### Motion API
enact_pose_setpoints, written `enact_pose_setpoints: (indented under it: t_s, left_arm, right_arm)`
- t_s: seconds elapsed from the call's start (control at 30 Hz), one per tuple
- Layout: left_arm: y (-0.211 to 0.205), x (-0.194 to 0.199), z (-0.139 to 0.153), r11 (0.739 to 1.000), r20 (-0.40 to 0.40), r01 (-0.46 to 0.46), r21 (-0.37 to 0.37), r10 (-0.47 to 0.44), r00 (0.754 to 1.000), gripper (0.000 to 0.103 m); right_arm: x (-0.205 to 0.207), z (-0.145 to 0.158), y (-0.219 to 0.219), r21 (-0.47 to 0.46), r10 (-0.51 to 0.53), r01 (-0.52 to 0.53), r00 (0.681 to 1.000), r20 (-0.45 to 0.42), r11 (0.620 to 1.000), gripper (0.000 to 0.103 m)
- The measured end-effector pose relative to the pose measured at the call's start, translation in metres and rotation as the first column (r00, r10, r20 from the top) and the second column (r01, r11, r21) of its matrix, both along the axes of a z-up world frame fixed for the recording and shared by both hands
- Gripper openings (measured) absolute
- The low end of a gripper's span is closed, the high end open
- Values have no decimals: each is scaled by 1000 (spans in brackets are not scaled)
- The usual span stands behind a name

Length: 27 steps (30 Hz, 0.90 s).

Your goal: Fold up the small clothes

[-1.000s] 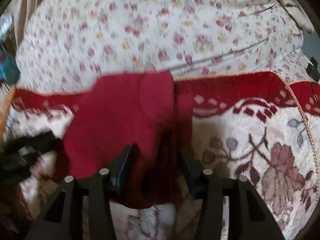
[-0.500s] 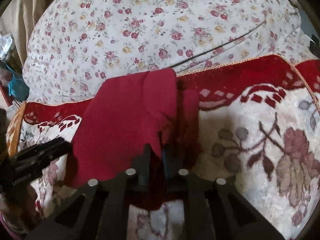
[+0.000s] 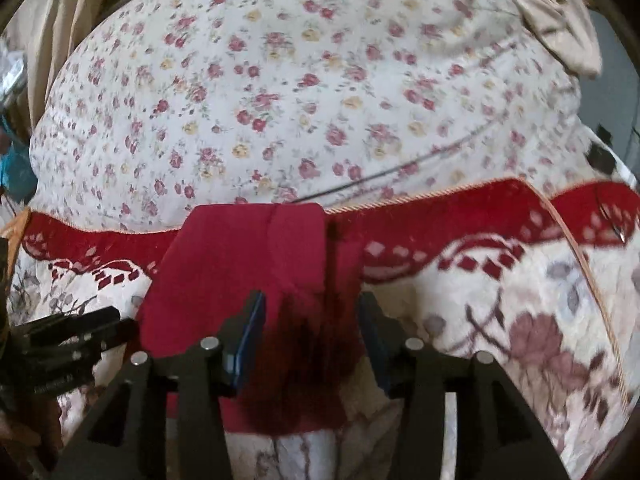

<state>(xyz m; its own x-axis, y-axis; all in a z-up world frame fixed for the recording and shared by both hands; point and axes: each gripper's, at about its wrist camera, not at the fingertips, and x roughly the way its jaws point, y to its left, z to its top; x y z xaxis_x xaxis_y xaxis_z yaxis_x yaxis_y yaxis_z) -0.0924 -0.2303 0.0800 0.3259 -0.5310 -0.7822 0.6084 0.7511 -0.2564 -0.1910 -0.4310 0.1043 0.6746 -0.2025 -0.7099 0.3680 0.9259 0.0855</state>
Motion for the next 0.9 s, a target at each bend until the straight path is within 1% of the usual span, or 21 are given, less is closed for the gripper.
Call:
enact_pose_setpoints:
  t_s: [0.07, 0.13, 0.2, 0.23, 0.27, 0.3, 0.33, 0.37, 0.43, 0.5, 0.57, 0.6, 0.63, 0.7, 0.77, 0.87, 0.9]
  left_arm:
    - [0, 1, 0, 1000, -2, 1, -3, -1, 1000, 20]
    - [1, 2, -1, 1000, -8, 3, -11, -3, 1000, 20]
    - [0, 3, -1, 1000, -13, 7, -22, -7, 1000, 20]
    - [0, 4, -2, 1000, -16, 10, -26, -10, 1000, 20]
    - [0, 4, -2, 999, -20, 13, -34, -14, 1000, 20]
    - [1, 5, -3, 999, -26, 15, -45, -16, 1000, 20]
    - [1, 7, -4, 998, -46, 15, -63, -18, 999, 20]
    - [2, 10, -6, 996, -75, 15, -84, -21, 997, 20]
    - [2, 18, -11, 988, -159, 10, -156, -35, 987, 24]
    - [0, 25, -18, 976, -208, -2, -217, -44, 977, 37]
    - [-4, 27, -21, 969, -204, -1, -247, -51, 978, 49]
    - [-7, 29, -25, 969, -199, 2, -248, -53, 979, 53]
    - [-11, 31, -28, 970, -201, 2, -242, -52, 978, 54]
    - [-18, 38, -37, 977, -219, -2, -215, -46, 975, 56]
    - [-26, 46, -48, 977, -258, -10, -211, -45, 965, 58]
    - [-32, 54, -56, 974, -310, -38, -221, -34, 950, 59]
    - [-33, 54, -56, 975, -314, -41, -220, -30, 949, 59]
  right_arm:
    - [16, -5, 3, -2, 19, -19, 1000, -13, 1000, 49]
    - [33, -19, 1, 7, 7, -7, 999, -49, 1000, 49]
    - [42, -43, -6, 10, -22, 23, 993, -113, 1000, 51]
    - [45, -56, -11, 27, -25, 29, 989, -144, 999, 59]
    - [44, -63, -14, 41, -28, 34, 991, -133, 999, 64]
    - [39, -65, -19, 45, -40, 45, 994, -106, 998, 75]
    - [36, -66, -23, 51, -41, 47, 994, -104, 998, 78]
    - [34, -66, -28, 82, -31, 39, 995, -95, 996, 78]
    - [29, -64, -40, 181, -13, 25, 998, -64, 983, 78]
    - [28, -67, -48, 268, 16, -8, 999, -28, 963, 79]
    - [32, -74, -55, 357, 60, -49, 998, -19, 933, 83]
    - [33, -78, -59, 376, 63, -52, 998, -18, 925, 88]
    - [35, -82, -62, 391, 65, -54, 998, -14, 919, 90]
    - [42, -91, -67, 437, 80, -69, 997, -6, 897, 90]
    - [48, -96, -66, 466, 102, -98, 995, 18, 880, 92]
    - [57, -98, -60, 458, 134, -137, 990, 38, 878, 91]
    - [59, -99, -58, 468, 149, -154, 988, 48, 870, 87]
